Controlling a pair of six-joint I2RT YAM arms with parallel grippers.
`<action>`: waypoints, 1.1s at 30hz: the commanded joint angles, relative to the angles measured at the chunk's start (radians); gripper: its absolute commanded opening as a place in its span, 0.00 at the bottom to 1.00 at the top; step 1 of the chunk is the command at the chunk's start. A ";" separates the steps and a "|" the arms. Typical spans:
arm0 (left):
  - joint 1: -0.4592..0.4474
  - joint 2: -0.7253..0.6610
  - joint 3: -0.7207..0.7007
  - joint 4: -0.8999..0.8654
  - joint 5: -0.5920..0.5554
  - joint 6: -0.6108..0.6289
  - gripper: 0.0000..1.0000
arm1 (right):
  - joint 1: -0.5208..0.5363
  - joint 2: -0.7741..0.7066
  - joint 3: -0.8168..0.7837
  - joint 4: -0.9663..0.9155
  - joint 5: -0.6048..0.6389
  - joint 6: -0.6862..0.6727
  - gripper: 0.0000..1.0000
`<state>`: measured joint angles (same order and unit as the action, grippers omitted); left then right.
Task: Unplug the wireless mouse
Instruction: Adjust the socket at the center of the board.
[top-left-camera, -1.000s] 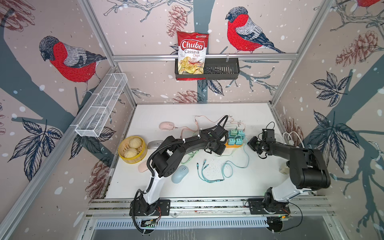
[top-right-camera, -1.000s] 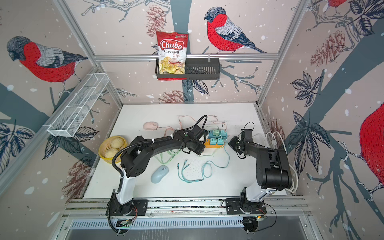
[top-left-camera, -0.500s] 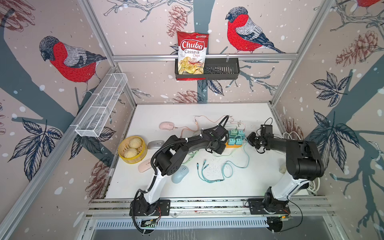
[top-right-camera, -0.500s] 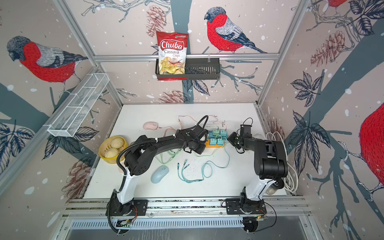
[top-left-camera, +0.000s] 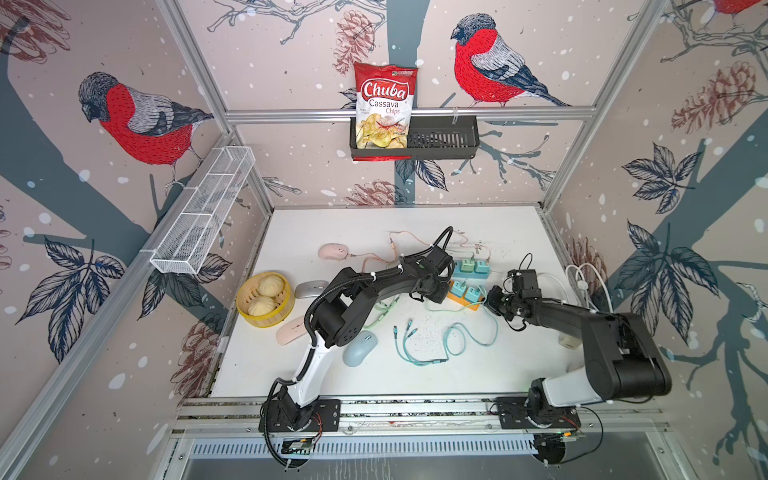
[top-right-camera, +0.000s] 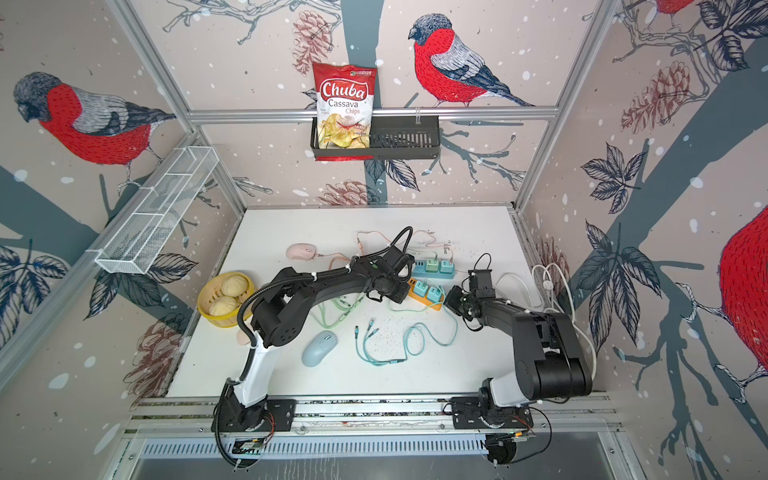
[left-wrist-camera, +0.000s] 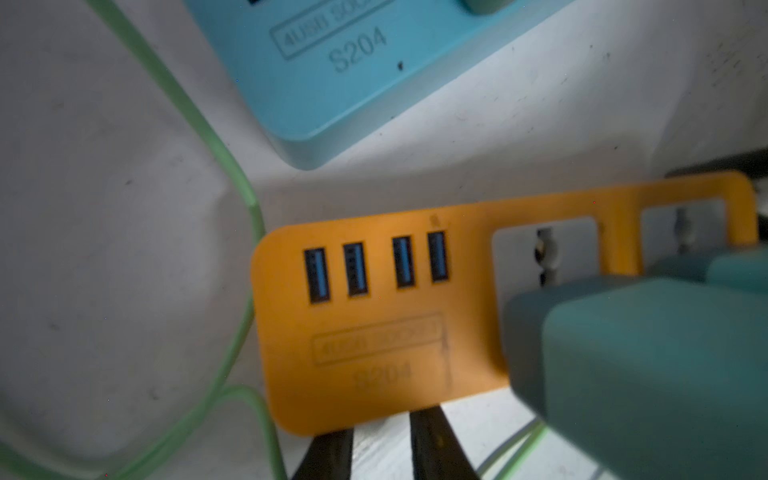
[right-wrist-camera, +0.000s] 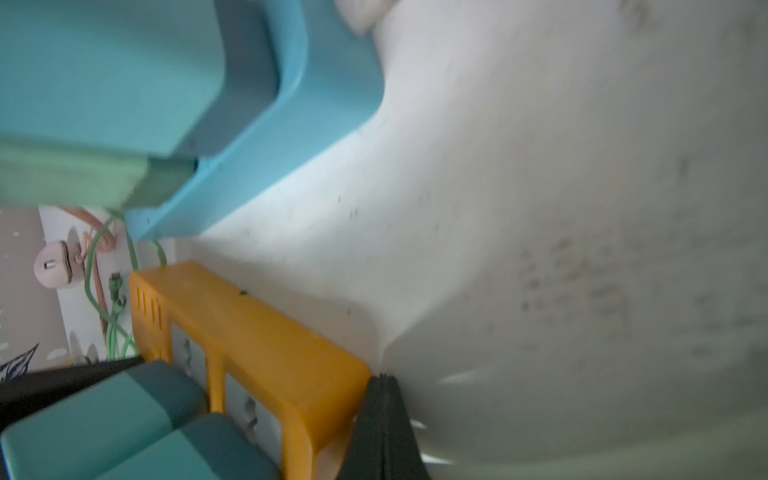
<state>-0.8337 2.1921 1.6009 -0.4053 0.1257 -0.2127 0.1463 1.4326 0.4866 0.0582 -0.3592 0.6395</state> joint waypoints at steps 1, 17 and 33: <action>0.002 0.016 0.019 -0.025 0.024 -0.005 0.26 | 0.037 -0.054 -0.055 -0.040 -0.033 0.062 0.00; 0.079 -0.126 -0.055 -0.037 0.007 -0.004 0.48 | 0.068 -0.492 -0.110 -0.074 -0.002 -0.179 0.47; 0.077 0.014 0.101 -0.044 0.063 -0.014 0.54 | 0.146 -0.497 -0.148 -0.040 0.029 -0.244 0.43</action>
<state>-0.7555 2.1967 1.6886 -0.4362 0.1837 -0.2218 0.2810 0.9363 0.3412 -0.0067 -0.3481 0.4164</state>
